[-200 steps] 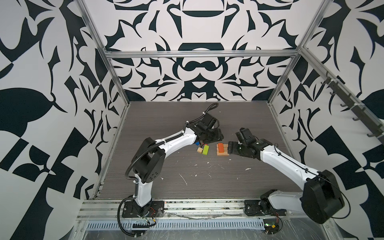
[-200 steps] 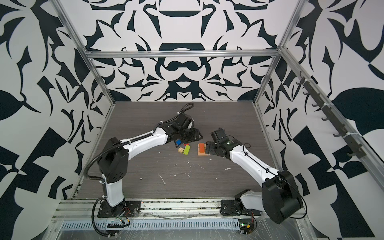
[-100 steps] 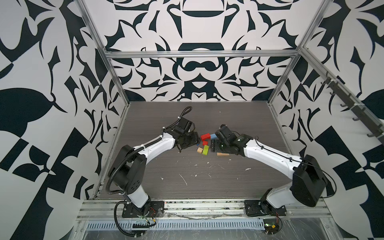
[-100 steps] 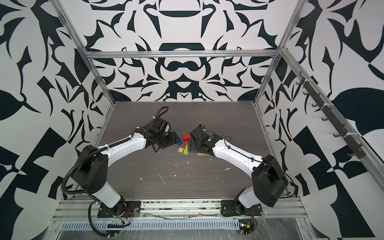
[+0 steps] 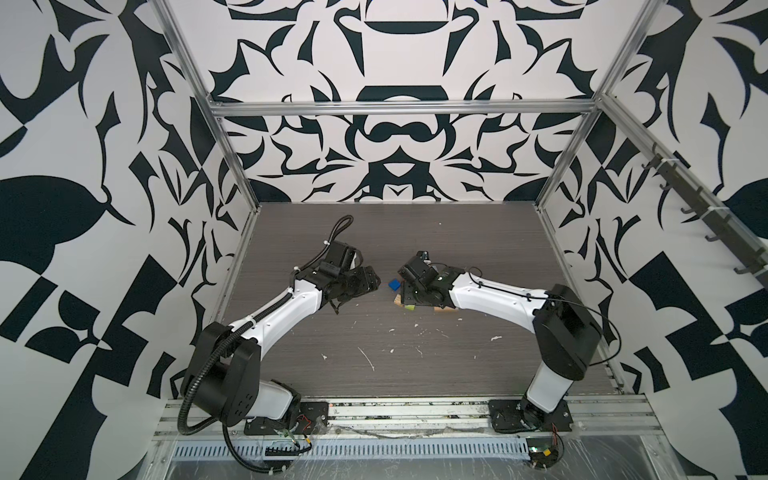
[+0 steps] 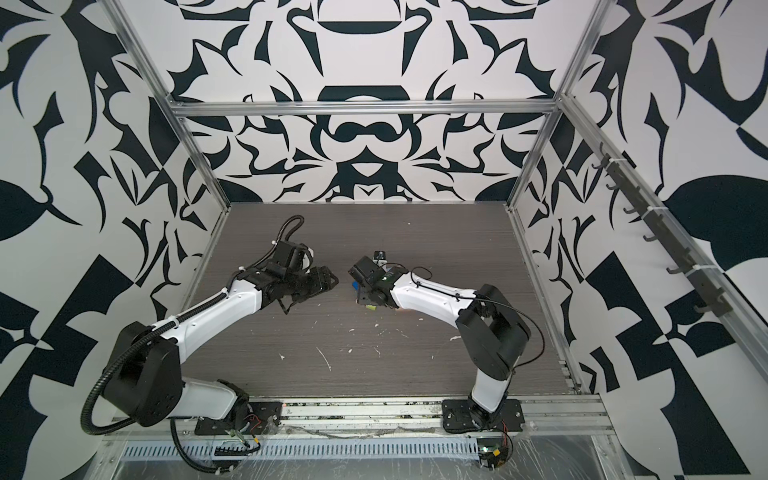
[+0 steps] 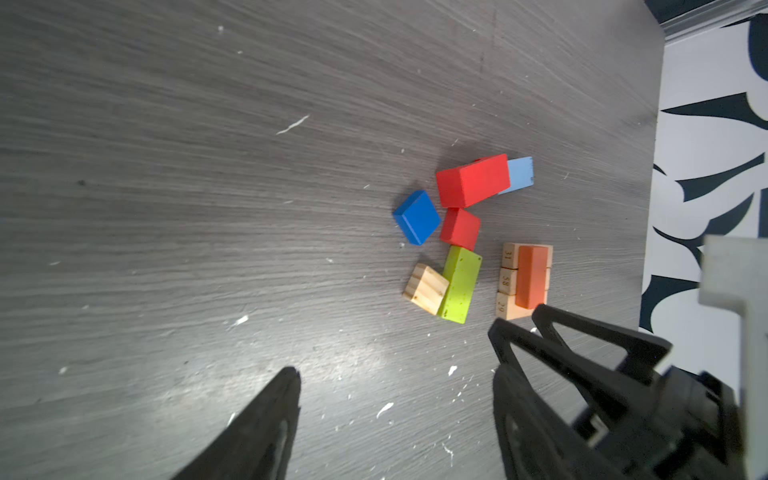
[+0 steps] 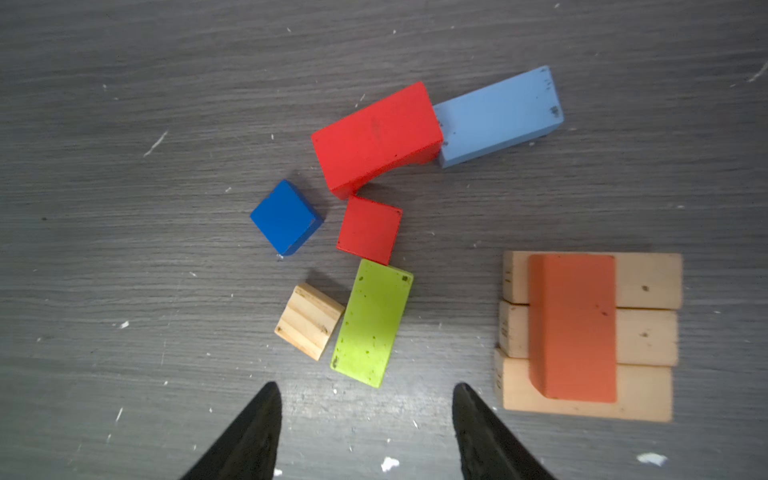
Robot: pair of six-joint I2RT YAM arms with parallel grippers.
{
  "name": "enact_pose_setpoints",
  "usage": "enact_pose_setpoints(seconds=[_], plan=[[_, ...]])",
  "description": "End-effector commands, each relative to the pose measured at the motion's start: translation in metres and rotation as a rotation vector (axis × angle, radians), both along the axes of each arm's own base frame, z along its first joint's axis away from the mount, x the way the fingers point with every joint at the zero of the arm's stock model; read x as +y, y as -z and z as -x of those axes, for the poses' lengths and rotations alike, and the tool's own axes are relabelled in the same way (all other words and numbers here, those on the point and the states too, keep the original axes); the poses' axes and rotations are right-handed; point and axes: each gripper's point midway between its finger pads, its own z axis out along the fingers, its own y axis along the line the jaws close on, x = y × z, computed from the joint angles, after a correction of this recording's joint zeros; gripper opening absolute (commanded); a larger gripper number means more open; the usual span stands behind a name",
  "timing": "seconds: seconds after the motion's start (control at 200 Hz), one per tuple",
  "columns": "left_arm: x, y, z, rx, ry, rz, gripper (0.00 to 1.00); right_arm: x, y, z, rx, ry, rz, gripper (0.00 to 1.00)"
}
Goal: Build the wood block tower
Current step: 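Open the left gripper and withdraw it while the right gripper moves over the bars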
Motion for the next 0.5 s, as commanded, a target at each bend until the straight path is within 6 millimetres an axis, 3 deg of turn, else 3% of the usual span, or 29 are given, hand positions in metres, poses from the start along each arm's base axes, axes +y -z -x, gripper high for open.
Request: enact_pose_setpoints(seconds=[0.0, 0.195, 0.495], plan=[[0.007, -0.001, 0.008, 0.008, 0.009, -0.005, 0.77, 0.006, -0.011, -0.012, -0.047, 0.039, -0.015, 0.67], [0.011, 0.002, 0.010, 0.019, 0.006, -0.009, 0.77, 0.007, 0.003, -0.015, -0.039, 0.042, 0.005, 0.63], [0.011, 0.000, 0.013, 0.022, 0.010, -0.005, 0.76, 0.008, 0.009, -0.026, -0.049, 0.081, 0.033, 0.57]])
